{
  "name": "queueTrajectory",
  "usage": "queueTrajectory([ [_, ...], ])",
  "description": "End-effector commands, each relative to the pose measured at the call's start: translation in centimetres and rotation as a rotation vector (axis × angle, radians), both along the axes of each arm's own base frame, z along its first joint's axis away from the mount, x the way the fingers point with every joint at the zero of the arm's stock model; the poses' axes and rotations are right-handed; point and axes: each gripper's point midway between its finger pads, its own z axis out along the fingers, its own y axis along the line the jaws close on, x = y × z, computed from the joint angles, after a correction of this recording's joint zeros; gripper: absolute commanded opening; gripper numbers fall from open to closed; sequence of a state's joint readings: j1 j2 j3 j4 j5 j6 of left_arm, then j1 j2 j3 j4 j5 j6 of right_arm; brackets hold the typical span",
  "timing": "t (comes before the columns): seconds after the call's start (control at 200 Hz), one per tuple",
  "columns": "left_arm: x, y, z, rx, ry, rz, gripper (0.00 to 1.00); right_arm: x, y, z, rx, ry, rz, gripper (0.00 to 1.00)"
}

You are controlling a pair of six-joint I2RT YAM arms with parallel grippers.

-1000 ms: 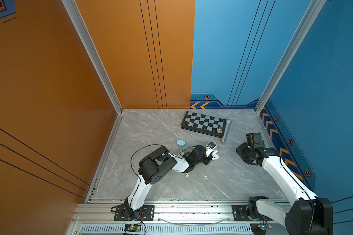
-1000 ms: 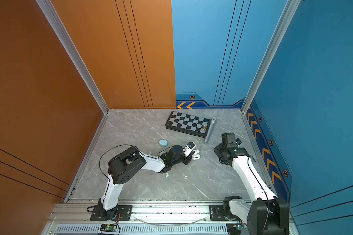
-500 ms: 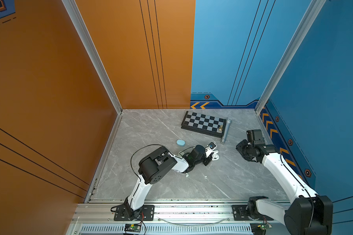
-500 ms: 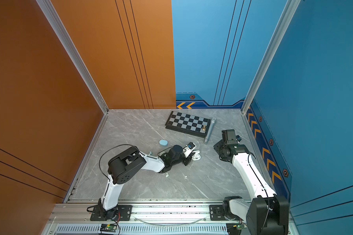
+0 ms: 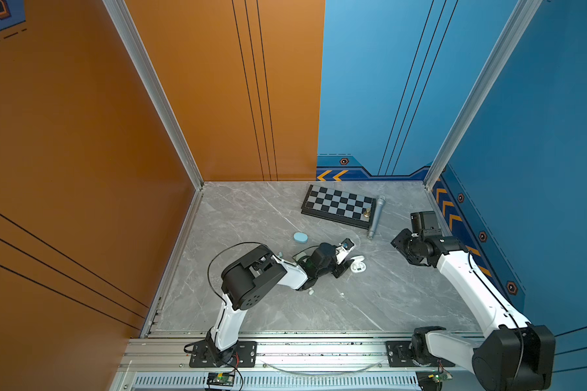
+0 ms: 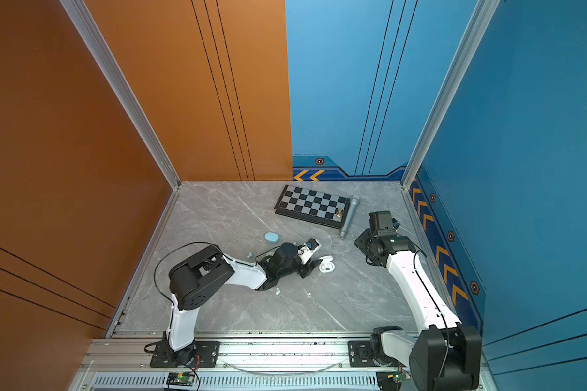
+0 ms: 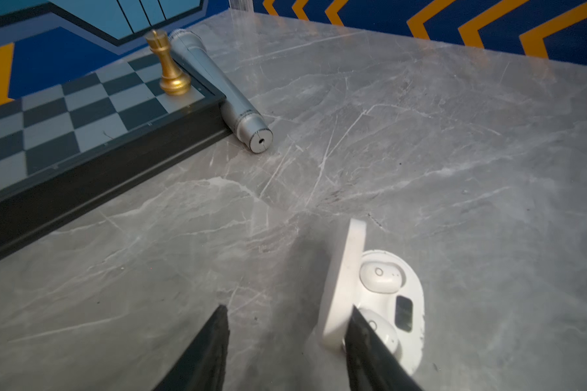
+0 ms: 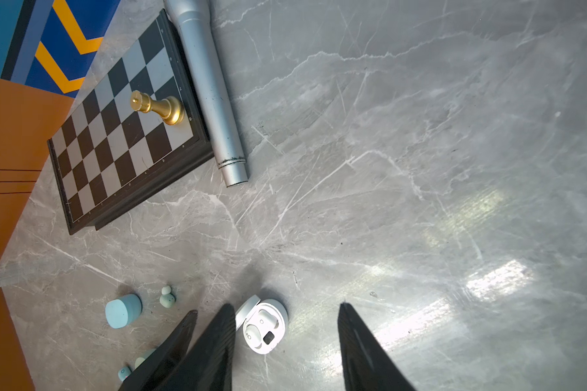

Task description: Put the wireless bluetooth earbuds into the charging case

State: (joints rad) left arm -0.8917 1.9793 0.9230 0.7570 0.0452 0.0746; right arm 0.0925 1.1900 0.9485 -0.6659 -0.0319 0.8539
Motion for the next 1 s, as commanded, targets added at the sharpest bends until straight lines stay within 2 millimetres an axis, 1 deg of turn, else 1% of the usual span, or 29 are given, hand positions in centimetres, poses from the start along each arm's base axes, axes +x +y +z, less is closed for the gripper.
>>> queueTrajectory([
  [0.0, 0.6, 1.6, 5.1, -0.052, -0.089, 0.013, 0.58, 0.0, 0.3, 0.1, -0.06, 0.024, 0.085, 0.56],
  [0.065, 0.4, 2.7, 7.4, -0.059, -0.126, 0.017, 0.61, 0.2, 1.1, -0.2, -0.054, 0.036, 0.132, 0.58],
  [0.16, 0.0, 4.7, 10.0, -0.029, -0.174, 0.024, 0.64, 0.5, 2.5, -0.7, -0.052, 0.057, 0.206, 0.59],
  [0.25, -0.4, 7.0, 12.1, 0.008, -0.202, 0.048, 0.65, 0.8, 4.2, -1.5, -0.058, 0.083, 0.298, 0.61],
  [0.31, -0.5, 9.0, 13.2, 0.036, -0.201, 0.075, 0.66, 1.2, 5.4, -2.0, -0.063, 0.103, 0.367, 0.61],
  [0.365, -0.6, 10.8, 14.0, 0.063, -0.183, 0.099, 0.72, 1.4, 6.5, -2.5, -0.069, 0.124, 0.422, 0.61],
  [0.43, -0.7, 13.0, 14.9, 0.085, -0.154, 0.132, 0.75, 1.8, 7.5, -3.1, -0.087, 0.147, 0.478, 0.61],
  [0.47, -0.7, 14.3, 15.3, 0.085, -0.12, 0.166, 0.84, 2.1, 8.1, -3.4, -0.105, 0.159, 0.508, 0.61],
  [0.48, -0.7, 14.6, 15.3, 0.084, -0.109, 0.173, 0.85, 2.2, 8.2, -3.4, -0.111, 0.159, 0.514, 0.61],
  [0.495, -0.6, 15.1, 15.3, 0.078, -0.089, 0.189, 0.93, 2.3, 8.3, -3.5, -0.119, 0.165, 0.522, 0.61],
  [0.521, -0.5, 15.9, 15.4, 0.066, -0.057, 0.216, 1.0, 2.5, 8.5, -3.7, -0.134, 0.168, 0.537, 0.61],
  [0.536, -0.5, 16.4, 15.5, 0.058, -0.037, 0.23, 0.98, 2.6, 8.7, -3.8, -0.143, 0.172, 0.545, 0.61],
  [0.626, -0.3, 18.8, 15.4, 0.013, 0.066, 0.317, 0.98, 3.3, 9.3, -4.6, -0.187, 0.194, 0.588, 0.61],
  [0.706, -0.4, 20.3, 15.2, -0.019, 0.133, 0.375, 0.98, 3.7, 9.3, -5.5, -0.221, 0.224, 0.611, 0.6],
  [0.816, -0.9, 21.5, 15.0, -0.052, 0.191, 0.424, 0.98, 4.0, 9.3, -6.7, -0.24, 0.262, 0.627, 0.59],
  [0.901, -1.0, 22.5, 14.6, -0.072, 0.229, 0.469, 0.98, 3.7, 9.4, -7.8, -0.259, 0.296, 0.646, 0.59],
  [0.996, -1.3, 22.7, 14.3, -0.087, 0.25, 0.456, 0.98, 3.1, 9.3, -8.7, -0.283, 0.337, 0.664, 0.58],
])
